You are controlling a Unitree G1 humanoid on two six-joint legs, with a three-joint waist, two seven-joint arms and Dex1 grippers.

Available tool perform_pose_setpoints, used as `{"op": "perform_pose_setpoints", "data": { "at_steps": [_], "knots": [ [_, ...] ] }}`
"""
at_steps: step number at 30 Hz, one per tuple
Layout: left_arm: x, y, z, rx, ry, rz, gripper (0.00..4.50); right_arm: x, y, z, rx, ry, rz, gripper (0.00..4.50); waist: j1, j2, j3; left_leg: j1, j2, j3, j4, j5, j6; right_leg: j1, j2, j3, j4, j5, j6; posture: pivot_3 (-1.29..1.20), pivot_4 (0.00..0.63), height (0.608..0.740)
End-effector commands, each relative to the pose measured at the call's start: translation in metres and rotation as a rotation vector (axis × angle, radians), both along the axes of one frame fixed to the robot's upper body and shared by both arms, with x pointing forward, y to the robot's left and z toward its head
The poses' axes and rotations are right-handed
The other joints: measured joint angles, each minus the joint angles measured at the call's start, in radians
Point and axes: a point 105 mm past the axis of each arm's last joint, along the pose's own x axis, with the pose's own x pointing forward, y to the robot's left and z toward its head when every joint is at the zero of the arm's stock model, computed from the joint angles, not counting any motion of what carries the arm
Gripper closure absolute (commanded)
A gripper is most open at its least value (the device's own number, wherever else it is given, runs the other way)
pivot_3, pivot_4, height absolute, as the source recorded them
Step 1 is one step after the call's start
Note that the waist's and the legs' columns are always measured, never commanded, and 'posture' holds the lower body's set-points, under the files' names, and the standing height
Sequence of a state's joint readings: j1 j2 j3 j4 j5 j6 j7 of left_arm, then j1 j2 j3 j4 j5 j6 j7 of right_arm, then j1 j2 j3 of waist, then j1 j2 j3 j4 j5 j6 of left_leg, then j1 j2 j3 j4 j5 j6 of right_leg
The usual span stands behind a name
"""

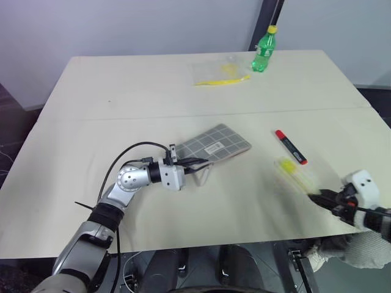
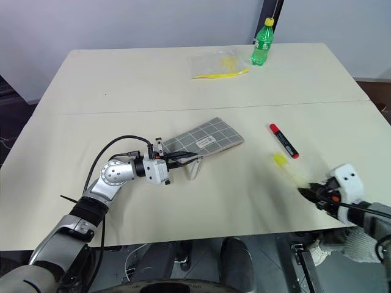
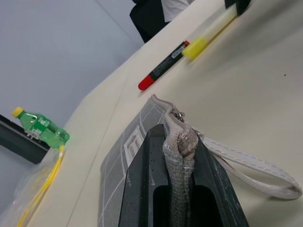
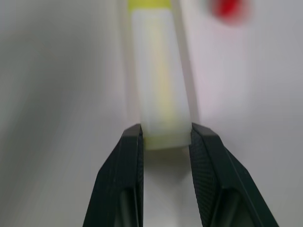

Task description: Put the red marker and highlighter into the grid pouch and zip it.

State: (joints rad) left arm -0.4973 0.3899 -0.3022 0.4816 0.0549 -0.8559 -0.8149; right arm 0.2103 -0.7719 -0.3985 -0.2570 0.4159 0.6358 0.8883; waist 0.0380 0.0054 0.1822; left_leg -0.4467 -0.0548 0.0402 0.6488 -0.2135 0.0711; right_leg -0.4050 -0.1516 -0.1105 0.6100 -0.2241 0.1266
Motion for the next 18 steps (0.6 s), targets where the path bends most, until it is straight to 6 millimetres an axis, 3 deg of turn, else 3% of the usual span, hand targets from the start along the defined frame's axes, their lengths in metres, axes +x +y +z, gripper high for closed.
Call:
{"op": "perform_pose_setpoints", "data": {
  "at_steps": [1, 5, 8, 13, 18],
  "knots": [
    [0.000, -0.001, 0.012, -0.049, -0.020, -0.002, 4.50, 0.013, 0.031, 0.019, 0.018, -0.091, 0.087, 3.72, 0.002, 0.000, 0.000, 0.000, 0.000, 0.000, 0.000, 0.000, 0.000, 0.000, 0.000, 0.000, 0.000, 0.000, 0.000, 0.00, 0.150, 0.740],
    [0.000, -0.004, 0.016, -0.072, -0.018, -0.001, 4.50, 0.024, 0.074, 0.031, 0.072, -0.132, 0.178, 3.72, 0.004, 0.000, 0.000, -0.002, 0.000, 0.000, 0.001, 0.000, 0.000, -0.001, 0.000, 0.000, 0.000, 0.000, 0.000, 0.00, 0.150, 0.740],
    [-0.002, -0.007, 0.017, -0.074, -0.018, -0.007, 4.50, 0.030, 0.085, 0.031, 0.084, -0.132, 0.187, 3.72, 0.005, 0.000, 0.000, -0.002, 0.000, 0.000, 0.000, 0.000, 0.000, -0.001, 0.000, -0.001, 0.000, 0.000, 0.000, 0.00, 0.150, 0.740],
    [-0.002, -0.007, 0.017, -0.075, -0.016, 0.001, 4.50, 0.030, 0.081, 0.023, 0.044, -0.106, 0.181, 3.72, 0.004, 0.000, 0.000, -0.002, -0.001, 0.000, 0.000, 0.000, 0.000, -0.002, 0.000, -0.001, -0.001, 0.000, 0.000, 0.00, 0.150, 0.740],
    [0.000, -0.003, 0.017, -0.080, -0.010, 0.021, 4.50, 0.020, 0.055, 0.034, 0.050, -0.113, 0.170, 3.72, 0.007, 0.000, 0.000, -0.002, -0.001, 0.000, 0.001, 0.000, 0.000, -0.001, 0.000, -0.002, 0.000, 0.000, 0.000, 0.00, 0.150, 0.740]
  ]
}}
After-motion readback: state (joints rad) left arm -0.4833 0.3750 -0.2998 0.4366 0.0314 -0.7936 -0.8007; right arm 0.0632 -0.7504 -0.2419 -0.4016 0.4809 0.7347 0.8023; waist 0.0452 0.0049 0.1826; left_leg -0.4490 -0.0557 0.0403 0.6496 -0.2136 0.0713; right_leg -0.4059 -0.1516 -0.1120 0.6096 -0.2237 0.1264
